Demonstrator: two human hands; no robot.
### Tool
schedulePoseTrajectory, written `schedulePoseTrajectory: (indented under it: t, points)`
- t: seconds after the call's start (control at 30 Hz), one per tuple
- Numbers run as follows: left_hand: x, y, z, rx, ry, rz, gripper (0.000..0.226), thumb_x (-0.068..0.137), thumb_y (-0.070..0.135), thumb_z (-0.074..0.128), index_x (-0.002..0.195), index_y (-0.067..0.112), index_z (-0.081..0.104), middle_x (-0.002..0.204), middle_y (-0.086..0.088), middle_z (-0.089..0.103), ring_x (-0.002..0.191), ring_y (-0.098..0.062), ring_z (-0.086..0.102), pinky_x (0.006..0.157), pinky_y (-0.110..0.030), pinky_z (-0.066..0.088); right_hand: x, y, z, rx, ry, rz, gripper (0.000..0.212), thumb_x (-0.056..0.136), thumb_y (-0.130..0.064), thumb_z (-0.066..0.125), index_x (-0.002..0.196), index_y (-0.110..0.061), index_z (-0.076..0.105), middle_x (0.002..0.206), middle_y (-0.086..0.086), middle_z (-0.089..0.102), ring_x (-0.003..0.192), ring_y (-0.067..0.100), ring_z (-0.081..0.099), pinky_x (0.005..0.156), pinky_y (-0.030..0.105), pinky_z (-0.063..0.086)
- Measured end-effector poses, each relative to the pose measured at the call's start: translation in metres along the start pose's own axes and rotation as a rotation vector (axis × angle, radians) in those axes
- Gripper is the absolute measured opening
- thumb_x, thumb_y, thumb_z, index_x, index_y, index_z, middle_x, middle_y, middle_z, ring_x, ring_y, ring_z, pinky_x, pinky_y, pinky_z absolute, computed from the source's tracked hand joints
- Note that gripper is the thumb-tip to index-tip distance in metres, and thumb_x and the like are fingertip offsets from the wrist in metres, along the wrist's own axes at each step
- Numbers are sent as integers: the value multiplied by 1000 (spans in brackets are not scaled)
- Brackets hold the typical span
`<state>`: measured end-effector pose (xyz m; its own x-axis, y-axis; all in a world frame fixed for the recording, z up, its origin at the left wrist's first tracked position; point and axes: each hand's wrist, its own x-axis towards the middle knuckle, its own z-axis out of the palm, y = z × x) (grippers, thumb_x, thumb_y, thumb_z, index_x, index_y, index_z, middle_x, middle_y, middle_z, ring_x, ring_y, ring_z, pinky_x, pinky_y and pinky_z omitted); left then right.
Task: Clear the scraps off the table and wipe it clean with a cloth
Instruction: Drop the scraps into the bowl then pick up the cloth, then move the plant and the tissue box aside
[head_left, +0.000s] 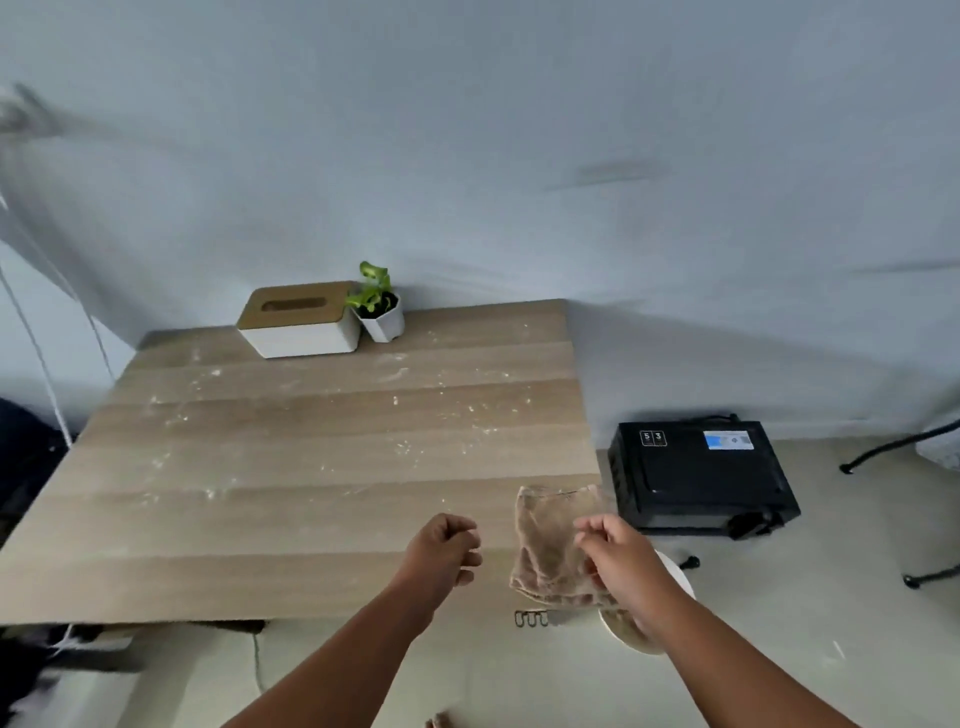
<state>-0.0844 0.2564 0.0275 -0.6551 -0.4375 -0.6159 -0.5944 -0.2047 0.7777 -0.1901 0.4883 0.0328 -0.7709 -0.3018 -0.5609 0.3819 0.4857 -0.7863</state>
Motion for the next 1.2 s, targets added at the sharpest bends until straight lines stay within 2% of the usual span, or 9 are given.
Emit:
schedulePoseTrajectory:
  t: [0.13, 0.27, 0.47, 0.6, 0.67, 0.87, 1.0, 1.1, 1.2]
  points:
    - [5, -21, -66, 60, 10, 10, 11, 93, 10, 62, 103, 13, 65, 89, -6, 71, 69, -13, 69, 58, -26, 52, 6, -26, 72, -49, -40, -52, 15, 97, -17, 61, 100, -29, 69, 71, 0, 72, 59, 16, 64, 56, 32, 49]
    - [12, -38, -121, 128, 4, 35, 11, 90, 12, 64, 100, 16, 66, 89, -7, 73, 72, -16, 72, 62, -29, 56, 14, -41, 140, -113, -80, -91, 14, 96, -16, 59, 100, -26, 68, 84, -1, 69, 63, 13, 69, 58, 32, 54]
    - [16, -40, -193, 273, 52, 107, 7, 85, 24, 69, 92, 26, 68, 78, 2, 72, 72, -13, 67, 67, -35, 56, 14, -60, 212, -173, -109, -98, 14, 96, -14, 59, 101, -25, 66, 86, 0, 66, 62, 11, 67, 60, 32, 54]
    - [27, -24, -226, 448, 102, 224, 9, 87, 31, 73, 91, 31, 65, 89, 7, 70, 77, 1, 63, 72, -15, 48, 24, -75, 236, -243, -97, -133, 13, 94, -19, 64, 101, -29, 65, 88, -4, 67, 74, 15, 67, 72, 37, 58]
    - [39, -13, -240, 516, 123, 262, 11, 87, 30, 73, 93, 33, 63, 95, 9, 67, 81, 2, 63, 72, -11, 45, 34, -84, 246, -278, -92, -149, 12, 94, -23, 65, 103, -32, 64, 93, -5, 68, 80, 14, 68, 76, 34, 57]
    - [84, 28, -279, 657, 169, 352, 17, 91, 39, 68, 106, 36, 60, 108, 17, 58, 97, 0, 58, 85, -20, 48, 86, -122, 273, -306, -53, -199, 14, 91, -21, 71, 101, -27, 63, 102, -7, 67, 86, 6, 65, 76, 27, 51]
    - [118, 62, -297, 798, 222, 434, 27, 92, 43, 66, 117, 33, 61, 122, 14, 55, 117, -8, 49, 95, -21, 39, 126, -154, 282, -377, -53, -251, 17, 90, -32, 72, 99, -27, 58, 107, -11, 62, 87, 9, 64, 79, 29, 50]
    - [145, 97, -311, 922, 267, 483, 37, 91, 48, 64, 123, 30, 61, 136, 10, 48, 131, -15, 36, 105, -24, 34, 155, -179, 284, -374, -45, -277, 32, 85, -48, 77, 100, -31, 56, 109, -13, 59, 89, 4, 62, 76, 28, 49]
    - [178, 141, -319, 966, 289, 517, 43, 91, 44, 67, 130, 26, 61, 148, 0, 44, 140, -23, 31, 115, -34, 33, 187, -204, 285, -308, -62, -289, 54, 79, -52, 82, 120, -27, 57, 121, -10, 60, 99, 4, 63, 75, 26, 48]
